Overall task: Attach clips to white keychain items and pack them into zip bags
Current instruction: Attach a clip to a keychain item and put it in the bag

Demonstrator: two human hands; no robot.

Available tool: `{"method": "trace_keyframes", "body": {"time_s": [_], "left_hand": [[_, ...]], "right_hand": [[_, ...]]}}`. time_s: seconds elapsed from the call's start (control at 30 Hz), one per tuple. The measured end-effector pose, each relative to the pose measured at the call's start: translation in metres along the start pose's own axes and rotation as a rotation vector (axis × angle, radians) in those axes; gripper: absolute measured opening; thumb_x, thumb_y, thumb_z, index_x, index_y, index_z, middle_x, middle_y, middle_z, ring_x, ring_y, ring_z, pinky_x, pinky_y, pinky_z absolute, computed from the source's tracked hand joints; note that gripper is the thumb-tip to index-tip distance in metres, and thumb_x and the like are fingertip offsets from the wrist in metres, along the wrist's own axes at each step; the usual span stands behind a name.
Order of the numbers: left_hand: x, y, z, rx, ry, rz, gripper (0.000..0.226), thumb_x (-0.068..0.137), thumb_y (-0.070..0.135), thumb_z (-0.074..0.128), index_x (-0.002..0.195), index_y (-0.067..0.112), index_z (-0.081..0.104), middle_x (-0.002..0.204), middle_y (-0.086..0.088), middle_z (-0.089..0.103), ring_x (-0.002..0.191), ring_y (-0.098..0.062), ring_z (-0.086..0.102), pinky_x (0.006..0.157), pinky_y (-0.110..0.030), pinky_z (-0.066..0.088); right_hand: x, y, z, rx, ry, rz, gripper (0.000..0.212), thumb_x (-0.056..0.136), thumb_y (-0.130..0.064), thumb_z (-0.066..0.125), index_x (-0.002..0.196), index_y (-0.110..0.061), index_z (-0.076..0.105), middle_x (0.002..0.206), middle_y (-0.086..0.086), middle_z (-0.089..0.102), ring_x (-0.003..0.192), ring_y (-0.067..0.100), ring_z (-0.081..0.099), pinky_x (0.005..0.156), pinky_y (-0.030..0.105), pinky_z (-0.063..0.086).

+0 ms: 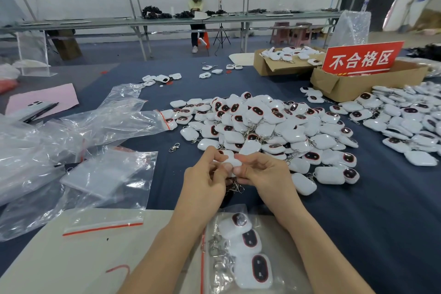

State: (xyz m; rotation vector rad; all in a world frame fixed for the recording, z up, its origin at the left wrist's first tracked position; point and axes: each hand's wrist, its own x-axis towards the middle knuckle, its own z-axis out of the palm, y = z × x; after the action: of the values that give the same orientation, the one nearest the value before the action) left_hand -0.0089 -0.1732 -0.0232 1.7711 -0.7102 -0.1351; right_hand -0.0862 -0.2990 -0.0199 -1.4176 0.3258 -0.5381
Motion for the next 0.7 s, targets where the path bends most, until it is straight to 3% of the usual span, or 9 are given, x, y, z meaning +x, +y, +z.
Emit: {"method": "trace_keyframes", "body": {"time_s": [0.1,0.23,0.3,0.47,0.6,0.67,0.7], "left_hand": [[0.0002,-0.0017,0.0005,0.014,0.005,0.011,0.018,0.1,0.019,0.057,0.09,0.034,0.054,0.075,-0.005,0.072,0.074,-0.04,0.067,0.068,-0.052,0.055],[0.0,-0.0022,0.0005,0.028,-0.022,0.071,0.013,0.104,0.027,0.053,0.098,0.038,0.051,0.086,0.015,0.074,0.074,-0.009,0.07,0.065,-0.022,0.053],[0.0002,-0.0026,0.0011,0.009,-0.047,0.091,0.005,0.105,0.035,0.05,0.105,0.04,0.05,0.088,0.016,0.073,0.077,-0.005,0.07,0.065,-0.018,0.052],[0.0018,-0.003,-0.0005,-0.057,-0.042,0.068,0.003,0.102,0.035,0.057,0.1,0.037,0.059,0.085,0.008,0.075,0.077,-0.018,0.072,0.07,-0.032,0.056],[0.0011,-0.0026,-0.0017,-0.065,-0.043,0.071,0.007,0.101,0.035,0.057,0.098,0.038,0.062,0.081,0.007,0.075,0.074,-0.028,0.068,0.065,-0.03,0.055],[0.0024,-0.0035,-0.0013,-0.085,-0.029,0.058,0.01,0.103,0.034,0.056,0.1,0.04,0.064,0.08,0.003,0.075,0.07,-0.027,0.069,0.067,-0.028,0.058],[0.0033,-0.0037,-0.0006,-0.12,-0.023,0.04,0.015,0.104,0.03,0.054,0.102,0.041,0.065,0.083,0.001,0.075,0.071,-0.023,0.072,0.074,-0.035,0.061]], "right_hand": [[-0.0002,-0.0006,0.0006,-0.011,0.002,-0.005,0.033,0.084,-0.002,0.076,0.078,-0.034,0.08,0.089,-0.004,0.078,0.083,0.01,0.074,0.07,0.02,0.058],[-0.0008,-0.0011,0.0034,-0.013,0.026,-0.044,0.028,0.088,-0.008,0.075,0.079,-0.034,0.08,0.09,-0.002,0.078,0.085,0.013,0.075,0.071,0.019,0.058],[-0.0003,-0.0005,0.0054,-0.012,0.041,-0.057,0.027,0.09,-0.008,0.072,0.08,-0.032,0.08,0.089,0.0,0.079,0.086,0.013,0.075,0.072,0.019,0.058],[0.0018,0.001,0.005,-0.057,0.04,-0.062,0.023,0.091,-0.01,0.072,0.082,-0.03,0.079,0.09,-0.001,0.079,0.087,0.015,0.075,0.076,0.023,0.06],[0.003,0.0037,0.005,-0.093,0.055,-0.089,0.023,0.092,-0.013,0.071,0.081,-0.031,0.078,0.091,-0.001,0.078,0.085,0.018,0.074,0.074,0.025,0.06],[0.0044,0.0045,0.0054,-0.073,0.075,-0.096,0.022,0.093,-0.013,0.07,0.083,-0.031,0.078,0.088,-0.001,0.077,0.081,0.013,0.073,0.07,0.022,0.059],[0.0049,0.0047,0.0054,-0.059,0.08,-0.103,0.022,0.093,-0.013,0.07,0.085,-0.032,0.078,0.085,-0.003,0.076,0.079,0.01,0.072,0.069,0.02,0.058]]}}
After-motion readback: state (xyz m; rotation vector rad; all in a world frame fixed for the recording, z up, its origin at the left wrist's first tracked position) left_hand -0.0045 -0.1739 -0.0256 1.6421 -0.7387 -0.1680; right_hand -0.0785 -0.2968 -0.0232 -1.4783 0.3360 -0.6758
